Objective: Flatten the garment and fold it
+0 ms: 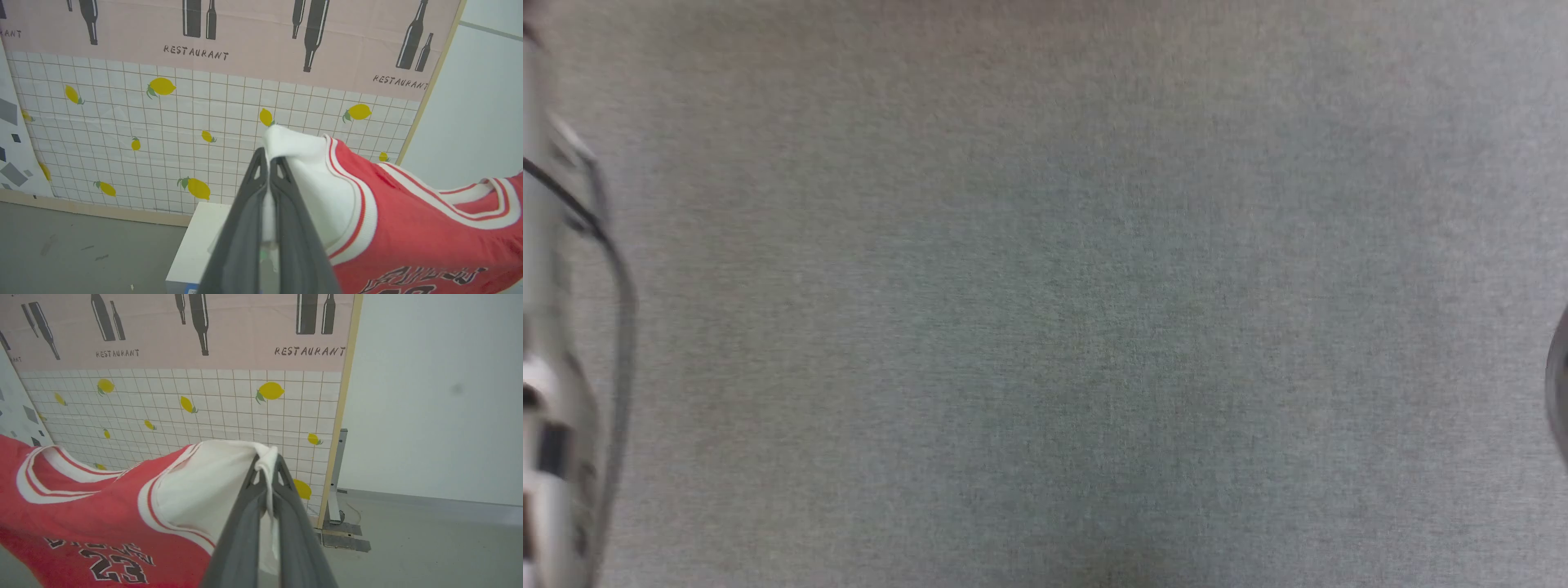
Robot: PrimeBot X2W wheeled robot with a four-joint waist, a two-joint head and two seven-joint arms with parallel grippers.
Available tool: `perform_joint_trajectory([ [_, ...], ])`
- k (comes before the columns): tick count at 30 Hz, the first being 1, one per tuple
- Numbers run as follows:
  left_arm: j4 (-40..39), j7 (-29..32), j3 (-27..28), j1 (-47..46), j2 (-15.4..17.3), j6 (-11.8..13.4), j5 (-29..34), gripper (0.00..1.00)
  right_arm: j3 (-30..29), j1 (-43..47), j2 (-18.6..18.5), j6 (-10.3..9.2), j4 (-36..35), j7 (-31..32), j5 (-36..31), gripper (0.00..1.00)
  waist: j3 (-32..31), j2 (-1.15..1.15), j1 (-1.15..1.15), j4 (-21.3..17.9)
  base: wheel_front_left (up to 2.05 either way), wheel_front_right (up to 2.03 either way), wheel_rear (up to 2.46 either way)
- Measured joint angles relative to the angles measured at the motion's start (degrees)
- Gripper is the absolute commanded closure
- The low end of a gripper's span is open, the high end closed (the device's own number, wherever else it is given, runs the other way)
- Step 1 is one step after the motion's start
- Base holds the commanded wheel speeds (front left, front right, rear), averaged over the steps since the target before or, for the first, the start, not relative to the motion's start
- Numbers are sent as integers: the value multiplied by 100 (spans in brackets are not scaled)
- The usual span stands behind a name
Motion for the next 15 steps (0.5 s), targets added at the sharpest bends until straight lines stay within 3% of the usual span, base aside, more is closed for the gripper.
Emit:
perform_joint_trajectory([
  [6,-134,-285,-316,1246,-188,-13,-495,100,144,1736,-247,0,-578,-78,898,100,-451,0,0,101,0,0,0],
  [15,-810,-389,-721,3862,-293,-20,-1187,100,114,4861,-257,0,-1630,48,1702,100,-1320,0,0,187,0,0,0],
])
